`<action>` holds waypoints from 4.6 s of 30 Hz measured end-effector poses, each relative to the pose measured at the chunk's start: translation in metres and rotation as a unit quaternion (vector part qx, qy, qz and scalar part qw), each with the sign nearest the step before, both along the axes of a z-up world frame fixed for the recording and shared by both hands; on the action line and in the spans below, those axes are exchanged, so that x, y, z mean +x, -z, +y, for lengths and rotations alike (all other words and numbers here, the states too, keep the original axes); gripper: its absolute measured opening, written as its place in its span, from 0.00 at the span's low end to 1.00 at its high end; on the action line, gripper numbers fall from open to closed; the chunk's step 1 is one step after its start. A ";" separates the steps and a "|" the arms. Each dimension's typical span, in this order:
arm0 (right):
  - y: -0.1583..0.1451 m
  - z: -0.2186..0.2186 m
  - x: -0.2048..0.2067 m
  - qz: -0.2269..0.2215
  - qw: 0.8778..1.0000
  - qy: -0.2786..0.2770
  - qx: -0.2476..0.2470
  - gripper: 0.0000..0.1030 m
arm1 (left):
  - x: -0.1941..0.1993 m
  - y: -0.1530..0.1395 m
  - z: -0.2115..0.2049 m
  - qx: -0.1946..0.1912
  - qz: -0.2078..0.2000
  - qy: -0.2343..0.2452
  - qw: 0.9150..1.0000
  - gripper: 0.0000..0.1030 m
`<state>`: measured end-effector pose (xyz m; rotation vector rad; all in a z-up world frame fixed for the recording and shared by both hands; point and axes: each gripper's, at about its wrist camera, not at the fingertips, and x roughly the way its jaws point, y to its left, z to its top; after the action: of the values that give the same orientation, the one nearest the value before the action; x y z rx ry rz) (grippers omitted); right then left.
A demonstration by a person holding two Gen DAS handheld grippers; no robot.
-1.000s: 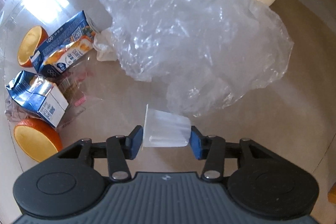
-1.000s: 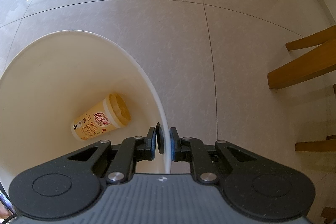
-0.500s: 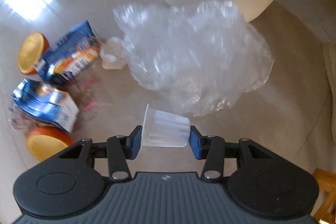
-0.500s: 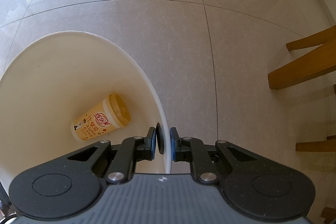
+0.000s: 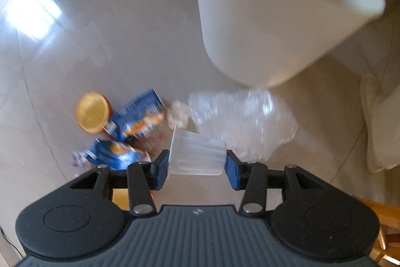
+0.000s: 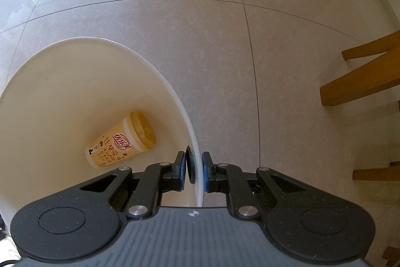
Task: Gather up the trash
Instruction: 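Carry the clear plastic cup over the bin and open the left gripper, then lower the left gripper to the crumpled plastic wrap and close on it, then carry the plastic wrap over the bin and open the left gripper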
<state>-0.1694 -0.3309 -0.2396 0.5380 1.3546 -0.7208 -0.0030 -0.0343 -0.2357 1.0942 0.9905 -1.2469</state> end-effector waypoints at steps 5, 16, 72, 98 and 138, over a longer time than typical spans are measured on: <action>0.000 0.000 -0.001 -0.002 1.000 0.003 0.002 0.15 | 0.003 -0.053 -0.022 -0.023 -0.001 -0.003 1.000 0.45; 0.000 -0.002 0.000 0.000 1.000 0.003 0.004 0.15 | -0.035 -0.142 -0.091 -0.093 0.014 0.043 0.995 0.45; 0.003 0.003 0.001 0.001 1.000 -0.001 -0.004 0.16 | -0.043 0.060 0.019 -0.082 0.122 -0.288 0.946 0.93; 0.004 0.007 0.002 0.004 1.000 0.001 -0.012 0.17 | -0.025 0.162 0.002 -0.064 0.132 -0.378 0.914 0.93; 0.003 0.003 -0.002 0.000 1.000 0.005 -0.008 0.16 | -0.028 -0.037 -0.004 -0.053 0.028 -0.151 0.987 0.32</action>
<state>-0.1713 -0.3276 -0.2421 0.5321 1.3451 -0.7398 -0.0306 -0.0382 -0.1991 0.7951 1.0766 -1.0737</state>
